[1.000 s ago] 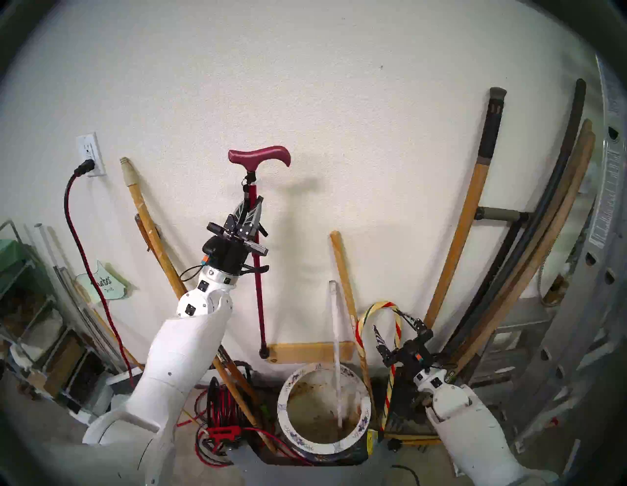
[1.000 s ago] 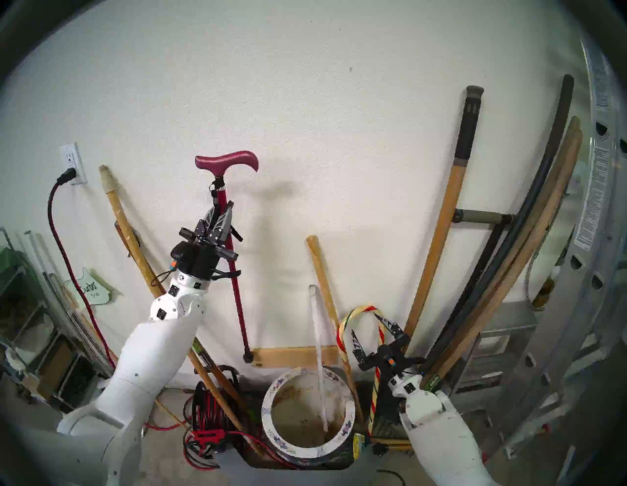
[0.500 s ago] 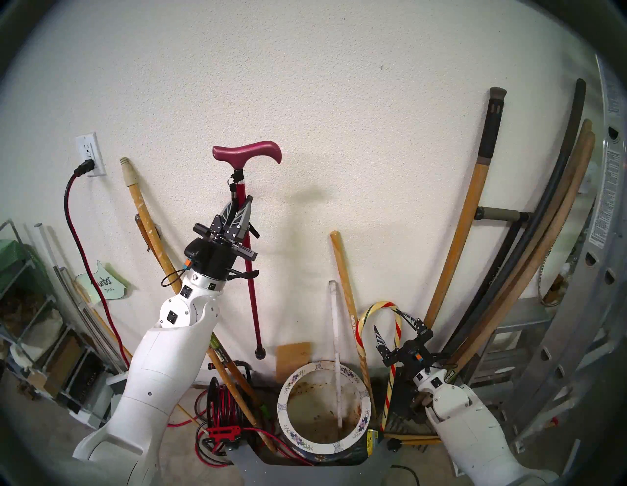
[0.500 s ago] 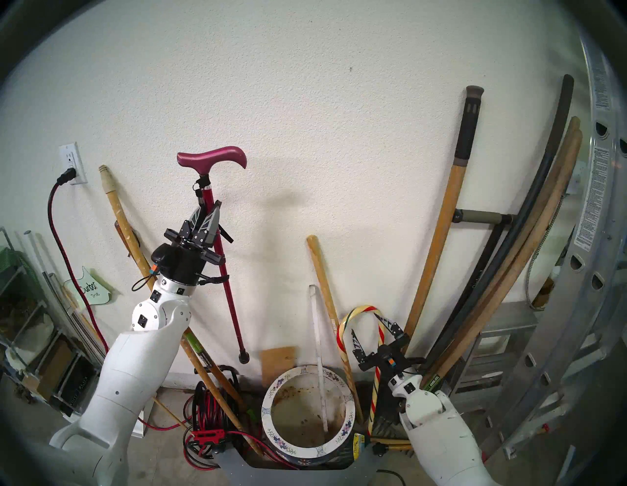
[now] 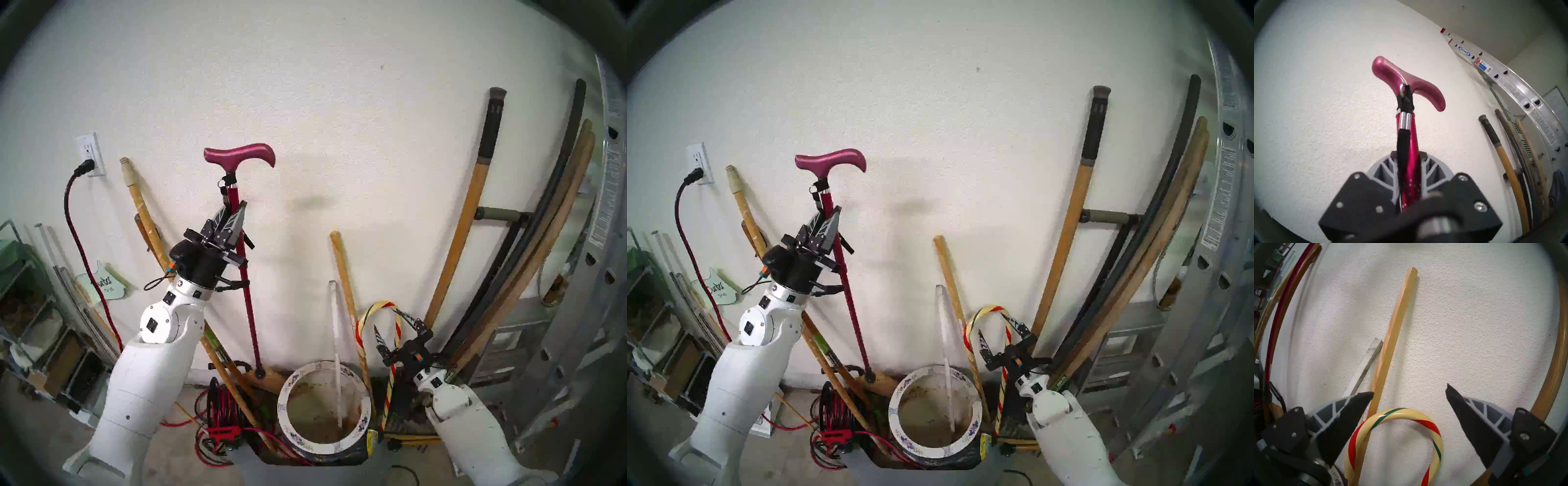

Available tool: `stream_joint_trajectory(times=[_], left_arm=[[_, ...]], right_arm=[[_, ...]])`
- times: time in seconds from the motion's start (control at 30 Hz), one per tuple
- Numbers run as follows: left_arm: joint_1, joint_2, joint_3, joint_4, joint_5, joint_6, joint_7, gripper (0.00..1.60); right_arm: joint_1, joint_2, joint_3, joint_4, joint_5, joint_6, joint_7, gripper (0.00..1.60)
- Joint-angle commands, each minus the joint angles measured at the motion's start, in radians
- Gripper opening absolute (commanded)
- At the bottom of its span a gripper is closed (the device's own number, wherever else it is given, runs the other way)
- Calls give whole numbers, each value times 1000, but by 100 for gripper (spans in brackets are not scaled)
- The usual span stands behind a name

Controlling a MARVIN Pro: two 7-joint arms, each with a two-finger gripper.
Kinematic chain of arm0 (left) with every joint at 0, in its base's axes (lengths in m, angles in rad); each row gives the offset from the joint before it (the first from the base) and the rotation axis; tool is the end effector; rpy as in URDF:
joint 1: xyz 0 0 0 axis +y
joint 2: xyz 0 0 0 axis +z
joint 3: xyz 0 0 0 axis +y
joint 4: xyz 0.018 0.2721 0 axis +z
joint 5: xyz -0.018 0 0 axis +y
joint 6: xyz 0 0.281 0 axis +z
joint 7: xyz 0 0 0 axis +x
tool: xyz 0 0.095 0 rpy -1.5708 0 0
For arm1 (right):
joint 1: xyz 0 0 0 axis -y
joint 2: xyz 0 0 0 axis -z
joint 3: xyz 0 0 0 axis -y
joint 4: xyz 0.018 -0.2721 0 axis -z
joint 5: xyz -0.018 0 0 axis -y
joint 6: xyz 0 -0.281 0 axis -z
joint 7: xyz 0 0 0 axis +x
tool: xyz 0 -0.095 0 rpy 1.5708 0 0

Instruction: Take wooden sticks or brooms out of the pot

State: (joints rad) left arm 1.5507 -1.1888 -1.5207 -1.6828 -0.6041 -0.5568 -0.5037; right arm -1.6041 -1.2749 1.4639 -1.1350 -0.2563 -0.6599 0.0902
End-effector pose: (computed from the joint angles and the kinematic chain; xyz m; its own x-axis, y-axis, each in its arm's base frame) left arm 0.3651 0.0417 -0.1794 -0.5939 0.2381 0.7685 -0.4802 -0.8713 -0.1011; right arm 0.3380 -0.0555 -0.4020 -0.2244 0.4442 0.8674 0.3105 -0.8111 0.4957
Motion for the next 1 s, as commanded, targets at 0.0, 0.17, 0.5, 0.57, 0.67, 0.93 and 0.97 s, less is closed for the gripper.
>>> stream_joint_trajectory(times=[0.0, 0.17, 0.5, 0.57, 0.67, 0.93, 0.97], left_arm=[[123, 44, -24, -125, -12, 130, 64, 0], [193, 64, -32, -186, -11, 234, 139, 0], [312, 67, -5, -254, -31, 426, 291, 0], [333, 59, -9, -273, -34, 463, 307, 0], [366, 46, 10, -296, -41, 512, 355, 0], [394, 41, 54, -277, 17, 528, 417, 0], [394, 41, 66, -266, 39, 521, 427, 0]], right_arm=[[1, 3, -2, -1, -5, 1, 2, 160], [1, 3, -2, -1, -7, 1, 2, 160], [1, 3, -1, -2, -11, 2, 1, 160], [0, 3, -1, -2, -12, 2, 1, 160], [0, 3, -1, -2, -13, 3, 1, 160], [0, 2, 0, -3, -14, 4, 2, 160], [0, 2, 0, -3, -14, 4, 2, 160]])
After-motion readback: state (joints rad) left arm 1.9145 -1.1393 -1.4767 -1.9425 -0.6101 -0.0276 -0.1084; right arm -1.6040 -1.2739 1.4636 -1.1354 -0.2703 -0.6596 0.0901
